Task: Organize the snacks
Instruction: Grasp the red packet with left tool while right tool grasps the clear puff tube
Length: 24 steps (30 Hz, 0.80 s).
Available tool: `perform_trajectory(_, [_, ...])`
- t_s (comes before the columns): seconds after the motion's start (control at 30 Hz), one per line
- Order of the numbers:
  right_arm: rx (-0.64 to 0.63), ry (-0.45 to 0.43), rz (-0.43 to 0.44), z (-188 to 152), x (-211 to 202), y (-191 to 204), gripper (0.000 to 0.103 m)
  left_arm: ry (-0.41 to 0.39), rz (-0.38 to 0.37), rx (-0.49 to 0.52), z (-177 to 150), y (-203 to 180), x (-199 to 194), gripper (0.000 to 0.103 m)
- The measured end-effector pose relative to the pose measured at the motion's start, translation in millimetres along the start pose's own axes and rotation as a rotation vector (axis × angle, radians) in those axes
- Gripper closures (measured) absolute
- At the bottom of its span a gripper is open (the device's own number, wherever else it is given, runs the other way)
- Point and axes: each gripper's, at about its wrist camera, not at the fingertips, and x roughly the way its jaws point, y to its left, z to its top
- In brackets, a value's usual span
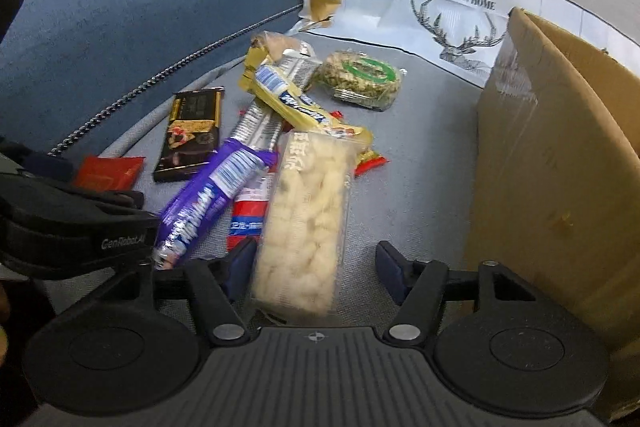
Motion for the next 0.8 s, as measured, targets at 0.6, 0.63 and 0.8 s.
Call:
perform_trajectory(0.6, [0.007,-0.008,-0.009,-18,-53,3,0.065,-0.162,-0.491,-0.142,-13,34,-44,0.095])
perform_trajectory(0.63, [0.018,-0.004,-0.009,-18,-53,1,0.065,-0.143,-0.513,-0.126,-12,31,-41,0.095])
perform_trajectory(0.8, [0.039,0.04,0.006,-23,-47,-1,0.064,-0.062,-0.517,-0.046,-7,12,-31,0.082])
